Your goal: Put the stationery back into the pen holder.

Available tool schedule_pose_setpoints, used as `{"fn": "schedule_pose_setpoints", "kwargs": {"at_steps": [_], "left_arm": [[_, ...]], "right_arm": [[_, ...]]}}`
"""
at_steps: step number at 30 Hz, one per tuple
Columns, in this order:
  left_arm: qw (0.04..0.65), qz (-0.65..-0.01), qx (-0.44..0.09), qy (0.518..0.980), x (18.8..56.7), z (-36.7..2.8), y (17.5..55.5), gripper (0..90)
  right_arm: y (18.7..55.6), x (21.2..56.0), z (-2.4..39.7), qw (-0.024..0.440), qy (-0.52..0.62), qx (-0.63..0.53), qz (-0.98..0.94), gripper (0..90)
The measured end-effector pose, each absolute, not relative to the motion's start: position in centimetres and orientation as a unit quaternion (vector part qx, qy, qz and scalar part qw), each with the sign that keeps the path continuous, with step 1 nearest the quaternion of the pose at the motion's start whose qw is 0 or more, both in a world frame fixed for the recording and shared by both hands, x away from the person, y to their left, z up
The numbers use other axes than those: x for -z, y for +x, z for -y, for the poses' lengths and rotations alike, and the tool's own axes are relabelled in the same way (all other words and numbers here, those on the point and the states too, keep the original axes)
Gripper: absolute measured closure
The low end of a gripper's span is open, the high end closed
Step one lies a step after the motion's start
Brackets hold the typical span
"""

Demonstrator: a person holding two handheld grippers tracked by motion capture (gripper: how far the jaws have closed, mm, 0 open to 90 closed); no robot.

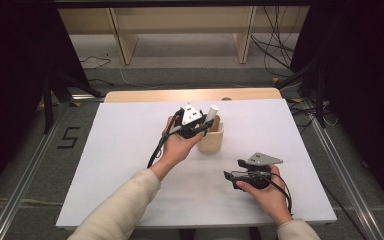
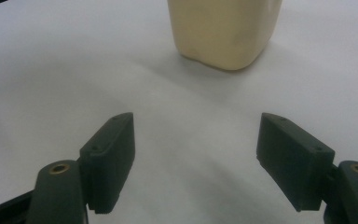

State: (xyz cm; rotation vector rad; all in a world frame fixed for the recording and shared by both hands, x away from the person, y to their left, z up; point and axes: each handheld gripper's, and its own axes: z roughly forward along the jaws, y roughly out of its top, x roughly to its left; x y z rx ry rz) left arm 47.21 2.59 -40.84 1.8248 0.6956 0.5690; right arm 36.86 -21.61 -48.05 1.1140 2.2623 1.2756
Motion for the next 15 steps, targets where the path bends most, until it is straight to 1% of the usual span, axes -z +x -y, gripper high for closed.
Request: {"fn": "schedule_pose_setpoints", "kwargs": {"at_steps": [15], "left_arm": [[0.52, -0.295, -0.236, 0.766, 41.57, -2.55, 47.41, 69.9]], "right_arm": [[36.86, 48.08, 21.57, 0.157, 0.389, -0.444, -0.791, 28.8]]}}
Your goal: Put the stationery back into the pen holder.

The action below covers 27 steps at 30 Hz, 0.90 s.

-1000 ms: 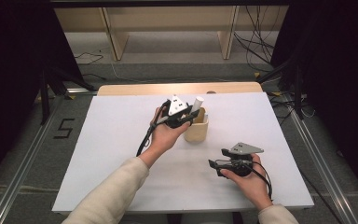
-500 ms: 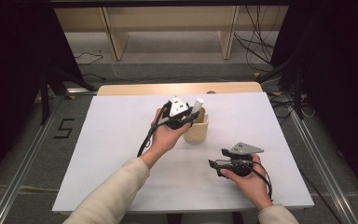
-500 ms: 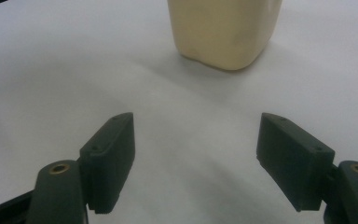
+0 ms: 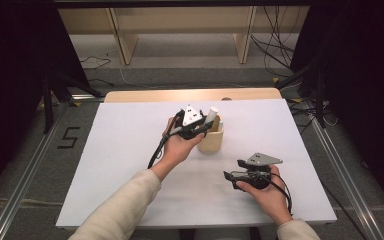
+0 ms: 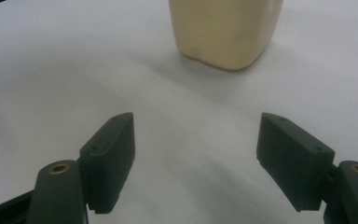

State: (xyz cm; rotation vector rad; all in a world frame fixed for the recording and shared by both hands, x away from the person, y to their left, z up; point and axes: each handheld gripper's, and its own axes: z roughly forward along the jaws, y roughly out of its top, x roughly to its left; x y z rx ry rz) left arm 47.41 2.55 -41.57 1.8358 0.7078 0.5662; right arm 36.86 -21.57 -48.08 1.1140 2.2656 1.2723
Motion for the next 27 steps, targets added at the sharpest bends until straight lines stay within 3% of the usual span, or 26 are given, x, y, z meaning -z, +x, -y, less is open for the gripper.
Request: {"fn": "schedule_pose_setpoints", "kwargs": {"at_steps": [27], "left_arm": [[0.503, -0.298, -0.232, 0.777, 42.61, -2.57, 47.69, 69.5]], "right_arm": [[36.87, 48.11, 21.55, 0.154, 0.389, -0.445, -0.792, 28.7]]}}
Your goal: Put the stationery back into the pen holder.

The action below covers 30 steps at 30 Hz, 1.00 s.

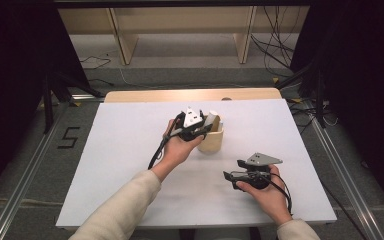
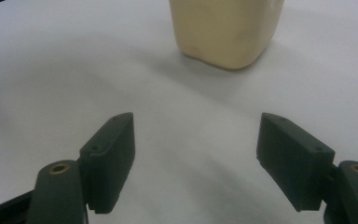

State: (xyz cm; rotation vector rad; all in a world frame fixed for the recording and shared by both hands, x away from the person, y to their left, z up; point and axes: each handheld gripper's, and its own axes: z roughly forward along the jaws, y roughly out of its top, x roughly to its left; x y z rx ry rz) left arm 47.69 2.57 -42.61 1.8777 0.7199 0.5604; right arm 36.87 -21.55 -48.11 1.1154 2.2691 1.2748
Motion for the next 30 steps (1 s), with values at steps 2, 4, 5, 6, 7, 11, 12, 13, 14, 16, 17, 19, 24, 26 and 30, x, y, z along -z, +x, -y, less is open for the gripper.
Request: {"fn": "schedule_pose_setpoints", "kwargs": {"at_steps": [2, 4, 5, 6, 7, 11, 12, 13, 14, 16, 17, 19, 24, 26, 30], "left_arm": [[0.503, -0.298, -0.232, 0.778, 42.6, -2.6, 47.7, 69.3], [0.502, -0.3, -0.233, 0.777, 42.6, -2.7, 47.7, 68.4], [0.504, -0.299, -0.234, 0.775, 42.6, -2.7, 47.7, 66.6], [0.507, -0.299, -0.235, 0.774, 42.5, -2.7, 47.6, 64.2], [0.508, -0.301, -0.238, 0.771, 42.5, -2.7, 47.5, 61.0], [0.512, -0.297, -0.244, 0.768, 42.0, -3.0, 47.0, 51.3], [0.512, -0.295, -0.245, 0.768, 41.8, -3.1, 46.8, 50.1], [0.514, -0.295, -0.249, 0.766, 41.7, -3.2, 46.5, 49.1], [0.512, -0.294, -0.254, 0.766, 41.5, -3.3, 46.4, 48.1], [0.515, -0.297, -0.251, 0.764, 41.3, -3.6, 46.1, 46.5], [0.513, -0.298, -0.25, 0.766, 41.2, -3.8, 46.0, 45.3], [0.509, -0.305, -0.244, 0.767, 41.1, -4.2, 45.7, 43.6], [0.504, -0.326, -0.239, 0.763, 40.9, -5.3, 45.2, 38.9], [0.51, -0.323, -0.237, 0.762, 40.9, -5.8, 45.1, 38.9], [0.507, -0.324, -0.233, 0.764, 40.9, -6.6, 45.1, 37.2]], "right_arm": [[36.9, 48.1, 21.5, 0.155, 0.389, -0.445, -0.791, 28.8], [36.9, 48.1, 21.6, 0.154, 0.389, -0.445, -0.792, 28.8], [36.9, 48.1, 21.6, 0.154, 0.389, -0.445, -0.792, 28.8], [36.9, 48.1, 21.6, 0.154, 0.389, -0.445, -0.791, 28.8], [36.9, 48.1, 21.6, 0.155, 0.389, -0.445, -0.792, 28.8], [36.9, 48.1, 21.6, 0.155, 0.39, -0.446, -0.79, 28.7], [36.9, 48.1, 21.6, 0.155, 0.391, -0.446, -0.79, 28.8], [36.9, 48.1, 21.6, 0.156, 0.39, -0.446, -0.79, 28.7], [36.9, 48.1, 21.6, 0.156, 0.39, -0.445, -0.791, 28.8], [36.9, 48.1, 21.6, 0.156, 0.39, -0.445, -0.791, 28.8], [36.9, 48.1, 21.6, 0.156, 0.39, -0.445, -0.791, 28.7], [36.9, 48.1, 21.6, 0.157, 0.39, -0.444, -0.791, 28.8], [36.9, 48.1, 21.6, 0.157, 0.39, -0.444, -0.791, 28.7], [36.9, 48.1, 21.6, 0.157, 0.391, -0.444, -0.791, 28.7], [36.9, 48.1, 21.6, 0.157, 0.391, -0.445, -0.79, 28.8]]}}
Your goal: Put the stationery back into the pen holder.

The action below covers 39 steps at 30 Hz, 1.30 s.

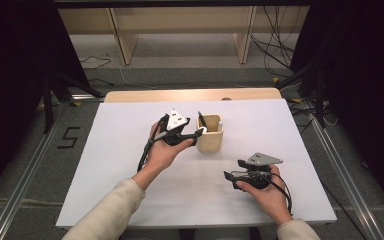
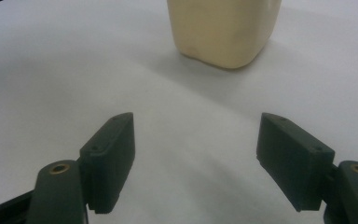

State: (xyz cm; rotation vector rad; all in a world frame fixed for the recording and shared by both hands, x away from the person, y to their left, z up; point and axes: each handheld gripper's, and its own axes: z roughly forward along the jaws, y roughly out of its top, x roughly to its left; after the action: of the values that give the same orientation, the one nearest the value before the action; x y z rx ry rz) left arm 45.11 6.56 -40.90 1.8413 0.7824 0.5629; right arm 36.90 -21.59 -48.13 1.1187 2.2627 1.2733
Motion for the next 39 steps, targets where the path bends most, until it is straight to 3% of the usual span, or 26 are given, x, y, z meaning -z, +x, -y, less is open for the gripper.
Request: {"fn": "schedule_pose_setpoints", "kwargs": {"at_steps": [15, 39], "left_arm": [[0.509, -0.327, -0.216, 0.766, 41.0, -8.3, 43.9, 31.0], [0.484, -0.331, -0.204, 0.784, 44.0, -14.0, 39.3, 29.2]], "right_arm": [[36.9, 48.1, 21.6, 0.157, 0.39, -0.444, -0.791, 28.7], [36.9, 48.2, 21.5, 0.157, 0.39, -0.442, -0.792, 28.7]]}}
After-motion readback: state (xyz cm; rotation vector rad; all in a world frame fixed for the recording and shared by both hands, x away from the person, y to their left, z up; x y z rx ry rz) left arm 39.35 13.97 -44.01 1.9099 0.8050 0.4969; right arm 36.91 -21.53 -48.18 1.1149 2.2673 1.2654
